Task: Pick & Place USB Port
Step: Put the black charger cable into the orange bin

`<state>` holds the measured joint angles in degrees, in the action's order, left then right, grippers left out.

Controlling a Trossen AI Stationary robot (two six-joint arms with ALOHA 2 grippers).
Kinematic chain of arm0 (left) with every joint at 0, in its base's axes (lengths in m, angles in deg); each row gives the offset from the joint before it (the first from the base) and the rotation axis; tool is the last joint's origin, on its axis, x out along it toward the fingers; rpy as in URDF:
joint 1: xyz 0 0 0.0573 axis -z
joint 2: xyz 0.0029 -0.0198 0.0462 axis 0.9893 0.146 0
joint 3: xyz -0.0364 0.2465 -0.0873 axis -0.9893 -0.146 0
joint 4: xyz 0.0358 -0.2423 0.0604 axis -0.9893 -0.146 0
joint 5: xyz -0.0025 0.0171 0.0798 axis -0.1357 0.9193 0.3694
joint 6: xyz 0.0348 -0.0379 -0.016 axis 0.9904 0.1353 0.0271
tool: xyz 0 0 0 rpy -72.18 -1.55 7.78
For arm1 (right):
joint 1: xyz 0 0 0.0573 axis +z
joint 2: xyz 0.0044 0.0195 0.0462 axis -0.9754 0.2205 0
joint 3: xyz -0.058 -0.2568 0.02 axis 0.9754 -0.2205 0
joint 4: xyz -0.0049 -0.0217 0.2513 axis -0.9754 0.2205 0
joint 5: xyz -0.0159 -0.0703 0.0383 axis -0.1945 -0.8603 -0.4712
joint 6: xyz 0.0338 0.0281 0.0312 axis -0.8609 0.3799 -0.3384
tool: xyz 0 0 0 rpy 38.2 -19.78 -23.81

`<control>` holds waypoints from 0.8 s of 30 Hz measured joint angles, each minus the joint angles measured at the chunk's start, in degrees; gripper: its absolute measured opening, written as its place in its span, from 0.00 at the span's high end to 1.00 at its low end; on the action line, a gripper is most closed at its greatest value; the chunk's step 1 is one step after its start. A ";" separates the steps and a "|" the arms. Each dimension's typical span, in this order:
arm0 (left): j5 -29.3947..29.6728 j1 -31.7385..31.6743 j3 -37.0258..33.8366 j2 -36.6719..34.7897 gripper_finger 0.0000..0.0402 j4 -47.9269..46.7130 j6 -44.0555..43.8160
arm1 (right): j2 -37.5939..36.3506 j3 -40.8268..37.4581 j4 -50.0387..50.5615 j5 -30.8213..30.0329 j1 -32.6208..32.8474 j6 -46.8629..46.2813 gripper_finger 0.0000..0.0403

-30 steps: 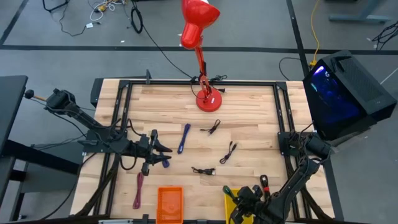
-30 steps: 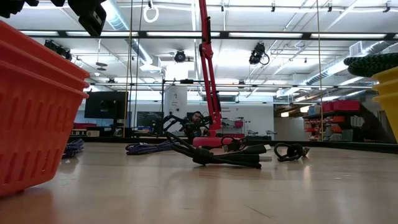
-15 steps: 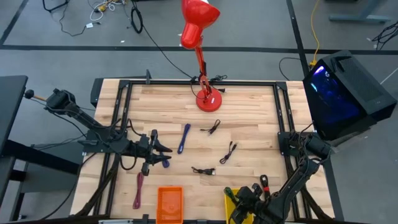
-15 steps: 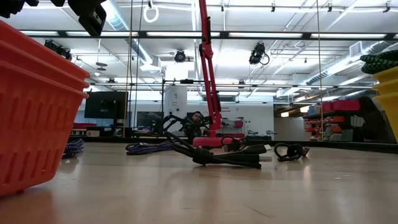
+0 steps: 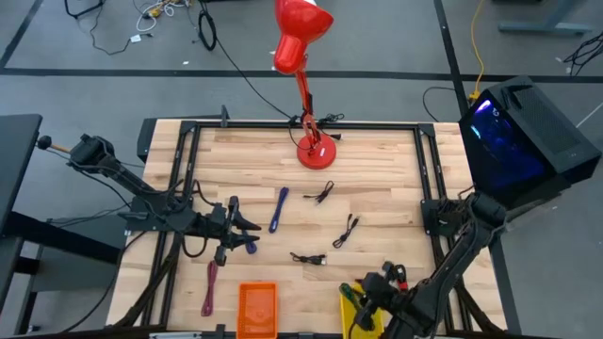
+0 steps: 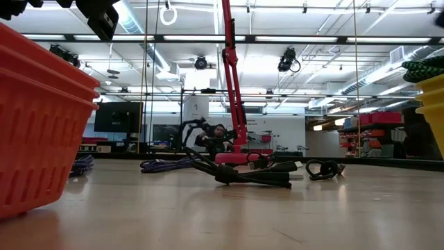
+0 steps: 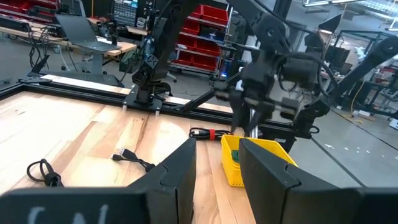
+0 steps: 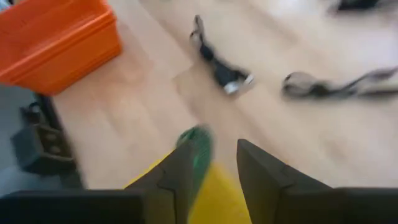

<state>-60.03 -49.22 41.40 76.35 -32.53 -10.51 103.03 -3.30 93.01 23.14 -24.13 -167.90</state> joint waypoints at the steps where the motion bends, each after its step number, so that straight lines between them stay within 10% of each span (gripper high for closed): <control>1: 0.00 0.00 0.00 0.00 0.69 -0.02 0.04 | -0.64 0.00 2.50 -0.87 -0.59 1.09 0.69; 11: 0.15 -0.17 0.00 0.00 0.69 -0.44 0.11 | -2.97 0.02 23.15 2.03 -16.28 21.58 0.69; 24: 0.15 -0.17 0.00 0.00 0.69 -1.52 -0.22 | -2.82 -7.36 -6.94 18.89 -32.35 58.87 0.51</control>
<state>-59.88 -49.40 41.40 76.35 -34.05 -10.73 100.21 -10.66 86.07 42.03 -56.48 -109.03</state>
